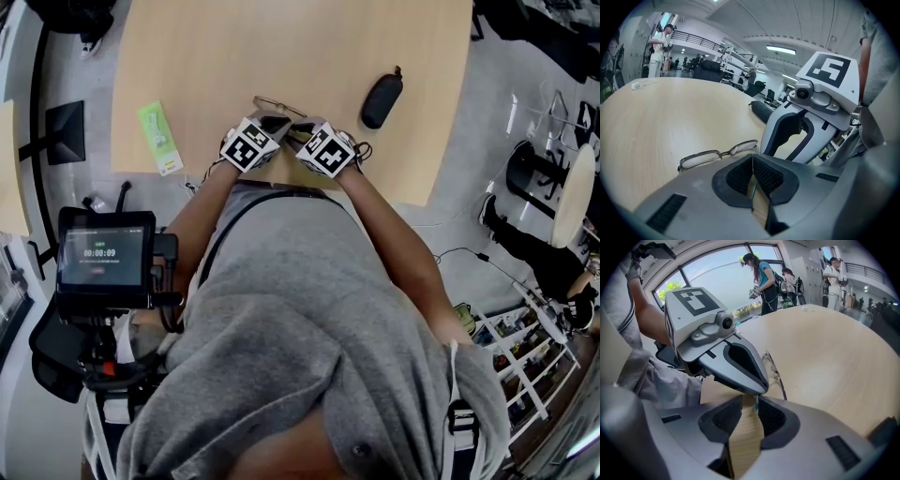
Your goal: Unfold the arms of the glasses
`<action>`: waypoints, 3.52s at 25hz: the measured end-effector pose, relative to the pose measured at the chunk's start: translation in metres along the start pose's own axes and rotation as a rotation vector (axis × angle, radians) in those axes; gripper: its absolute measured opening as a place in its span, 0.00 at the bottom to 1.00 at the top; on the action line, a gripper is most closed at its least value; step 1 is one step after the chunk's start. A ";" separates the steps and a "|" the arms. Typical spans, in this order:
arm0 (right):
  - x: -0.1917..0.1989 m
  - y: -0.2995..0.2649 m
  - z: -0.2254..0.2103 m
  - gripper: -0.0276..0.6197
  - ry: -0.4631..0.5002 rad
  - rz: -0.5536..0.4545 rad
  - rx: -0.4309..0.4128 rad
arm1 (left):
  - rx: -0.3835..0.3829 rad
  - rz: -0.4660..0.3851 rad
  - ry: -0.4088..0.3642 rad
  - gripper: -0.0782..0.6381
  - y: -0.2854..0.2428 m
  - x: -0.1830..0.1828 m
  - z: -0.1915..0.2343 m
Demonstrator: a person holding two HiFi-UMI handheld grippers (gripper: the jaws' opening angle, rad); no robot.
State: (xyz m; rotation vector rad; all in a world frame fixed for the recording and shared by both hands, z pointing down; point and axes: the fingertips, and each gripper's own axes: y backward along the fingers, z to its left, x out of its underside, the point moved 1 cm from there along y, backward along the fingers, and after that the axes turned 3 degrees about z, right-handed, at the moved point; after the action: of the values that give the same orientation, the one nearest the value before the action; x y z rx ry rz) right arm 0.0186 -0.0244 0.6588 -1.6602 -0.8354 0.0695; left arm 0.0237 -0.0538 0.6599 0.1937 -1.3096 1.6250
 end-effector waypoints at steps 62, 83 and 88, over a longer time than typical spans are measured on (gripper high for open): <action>0.017 0.002 -0.008 0.20 -0.073 0.017 -0.053 | 0.054 0.281 -0.326 0.12 0.003 0.037 -0.007; 0.020 0.002 -0.006 0.20 -0.060 0.047 -0.060 | 0.058 0.286 -0.324 0.12 0.014 0.046 -0.008; 0.021 0.002 -0.008 0.20 -0.065 0.046 -0.057 | 0.045 0.284 -0.348 0.12 0.012 0.044 -0.009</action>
State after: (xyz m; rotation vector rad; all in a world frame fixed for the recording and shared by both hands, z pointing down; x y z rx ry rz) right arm 0.0390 -0.0195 0.6677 -1.7387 -0.8552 0.1326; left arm -0.0031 -0.0203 0.6771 0.3424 -1.6224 1.9227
